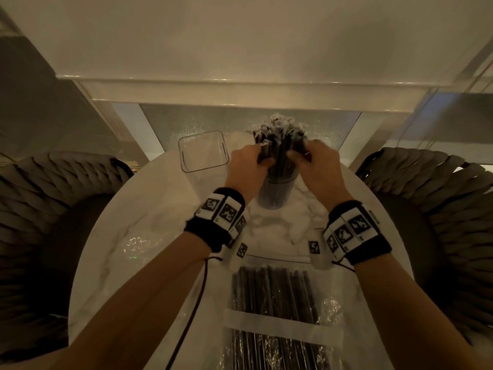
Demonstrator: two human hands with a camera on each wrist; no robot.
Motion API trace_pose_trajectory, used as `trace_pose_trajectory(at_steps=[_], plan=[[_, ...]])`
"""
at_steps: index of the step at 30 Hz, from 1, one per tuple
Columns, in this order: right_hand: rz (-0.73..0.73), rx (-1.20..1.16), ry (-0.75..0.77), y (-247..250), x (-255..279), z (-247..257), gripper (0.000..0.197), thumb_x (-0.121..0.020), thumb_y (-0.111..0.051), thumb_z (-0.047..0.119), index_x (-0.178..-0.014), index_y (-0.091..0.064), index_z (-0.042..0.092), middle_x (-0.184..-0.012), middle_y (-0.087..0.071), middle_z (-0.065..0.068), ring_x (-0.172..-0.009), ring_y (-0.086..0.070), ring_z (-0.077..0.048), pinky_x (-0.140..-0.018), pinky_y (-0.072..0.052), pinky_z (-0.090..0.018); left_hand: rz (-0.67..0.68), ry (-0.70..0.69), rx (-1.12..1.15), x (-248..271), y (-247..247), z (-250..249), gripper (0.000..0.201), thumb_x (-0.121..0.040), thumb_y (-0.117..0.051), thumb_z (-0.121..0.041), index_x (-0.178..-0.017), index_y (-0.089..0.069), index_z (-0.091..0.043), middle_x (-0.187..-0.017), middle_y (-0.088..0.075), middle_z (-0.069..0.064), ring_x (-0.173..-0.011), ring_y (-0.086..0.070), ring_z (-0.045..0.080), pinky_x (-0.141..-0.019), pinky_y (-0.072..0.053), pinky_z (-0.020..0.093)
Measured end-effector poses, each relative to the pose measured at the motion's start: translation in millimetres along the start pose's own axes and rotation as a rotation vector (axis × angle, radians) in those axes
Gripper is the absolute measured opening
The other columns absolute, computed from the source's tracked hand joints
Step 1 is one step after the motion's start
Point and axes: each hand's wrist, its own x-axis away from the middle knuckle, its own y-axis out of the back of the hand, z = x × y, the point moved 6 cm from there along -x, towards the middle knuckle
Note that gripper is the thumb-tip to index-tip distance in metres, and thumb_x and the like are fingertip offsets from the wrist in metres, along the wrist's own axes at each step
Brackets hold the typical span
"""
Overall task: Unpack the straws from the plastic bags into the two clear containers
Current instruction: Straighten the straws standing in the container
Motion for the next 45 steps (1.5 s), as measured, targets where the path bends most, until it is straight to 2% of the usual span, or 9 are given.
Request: trace_pose_trajectory(at_steps=[3, 11, 14, 20, 27, 29, 32, 38, 45], plan=[[0.092, 0.042, -0.008, 9, -13, -4, 0.023, -0.089, -0.061, 0.022, -0.089, -0.068, 0.000, -0.079, -0.061, -0.009, -0.075, -0.057, -0.022, -0.069, -0.035, -0.024, 0.109, 0.014, -0.065, -14, 5, 7, 0.019, -0.084, -0.066, -0.012, -0.101, -0.070, -0.004, -0.091, -0.066, 0.004, -0.084, -0.057, 0.012, -0.069, -0.033, 0.007], [0.191, 0.086, -0.041, -4, -15, -11, 0.018, -0.082, -0.068, 0.021, -0.081, -0.069, 0.003, -0.073, -0.065, -0.006, -0.072, -0.062, -0.021, -0.066, -0.041, -0.024, 0.191, 0.010, -0.169, -20, -2, 9, 0.022, -0.073, -0.076, -0.019, -0.091, -0.073, -0.007, -0.088, -0.069, 0.005, -0.083, -0.062, 0.017, -0.071, -0.041, 0.021], [0.180, 0.057, -0.056, -3, -8, -17, 0.012, -0.080, -0.070, 0.018, -0.080, -0.059, 0.013, -0.071, -0.063, 0.002, -0.071, -0.061, -0.017, -0.061, -0.039, -0.007, 0.063, 0.020, -0.092, -11, 3, 14, 0.022, -0.070, -0.076, -0.009, -0.081, -0.057, -0.011, -0.082, -0.063, 0.005, -0.075, -0.057, 0.019, -0.069, -0.048, 0.030], [0.120, -0.147, -0.092, 2, 8, -22, 0.030, -0.078, -0.072, 0.009, -0.102, -0.054, 0.012, -0.080, -0.071, -0.010, -0.076, -0.069, -0.023, -0.079, -0.056, -0.040, -0.005, 0.000, -0.041, 2, 11, 17, 0.023, -0.076, -0.069, -0.004, -0.075, -0.048, -0.013, -0.063, -0.046, -0.008, -0.061, -0.046, 0.013, -0.051, -0.034, 0.016], [0.014, -0.178, -0.045, 22, 18, -14, 0.027, -0.080, -0.072, 0.014, -0.098, -0.052, 0.016, -0.085, -0.065, -0.001, -0.073, -0.064, -0.011, -0.063, -0.049, -0.012, -0.002, 0.036, 0.058, 23, 19, 15, 0.015, -0.076, -0.071, -0.011, -0.084, -0.059, -0.008, -0.071, -0.058, -0.007, -0.062, -0.054, -0.001, -0.057, -0.042, -0.001], [0.000, -0.178, -0.021, 18, 18, -4, 0.025, -0.080, -0.072, 0.018, -0.098, -0.056, 0.015, -0.084, -0.064, 0.001, -0.070, -0.061, -0.008, -0.059, -0.043, -0.005, 0.030, 0.015, 0.064, 25, 12, 8, 0.022, -0.076, -0.074, -0.020, -0.090, -0.063, -0.007, -0.079, -0.066, -0.002, -0.067, -0.062, 0.009, -0.060, -0.049, 0.007], [0.049, -0.177, 0.011, -1, 11, 9, 0.023, -0.085, -0.066, 0.026, -0.104, -0.062, 0.012, -0.086, -0.065, 0.000, -0.075, -0.063, -0.014, -0.065, -0.050, -0.017, 0.034, -0.047, 0.024, 14, 3, -4, 0.021, -0.083, -0.066, -0.025, -0.090, -0.068, -0.004, -0.084, -0.072, 0.009, -0.076, -0.067, 0.023, -0.072, -0.055, 0.033], [0.056, -0.089, 0.083, 5, -20, 26, 0.018, -0.093, -0.053, 0.019, -0.089, -0.064, 0.005, -0.075, -0.064, -0.004, -0.071, -0.063, -0.024, -0.069, -0.050, -0.027, 0.045, -0.072, -0.098, -20, 10, -21, 0.017, -0.093, -0.052, -0.016, -0.095, -0.065, -0.005, -0.079, -0.055, 0.001, -0.072, -0.049, 0.015, -0.062, -0.030, 0.014], [0.183, -0.020, 0.022, -23, -12, 11, 0.019, -0.092, -0.054, 0.013, -0.084, -0.065, 0.001, -0.082, -0.069, -0.017, -0.074, -0.066, -0.032, -0.070, -0.054, -0.031, 0.185, 0.010, -0.128, -18, -12, -2, 0.017, -0.088, -0.059, -0.015, -0.076, -0.065, -0.004, -0.076, -0.065, 0.015, -0.073, -0.063, 0.029, -0.067, -0.053, 0.034]])
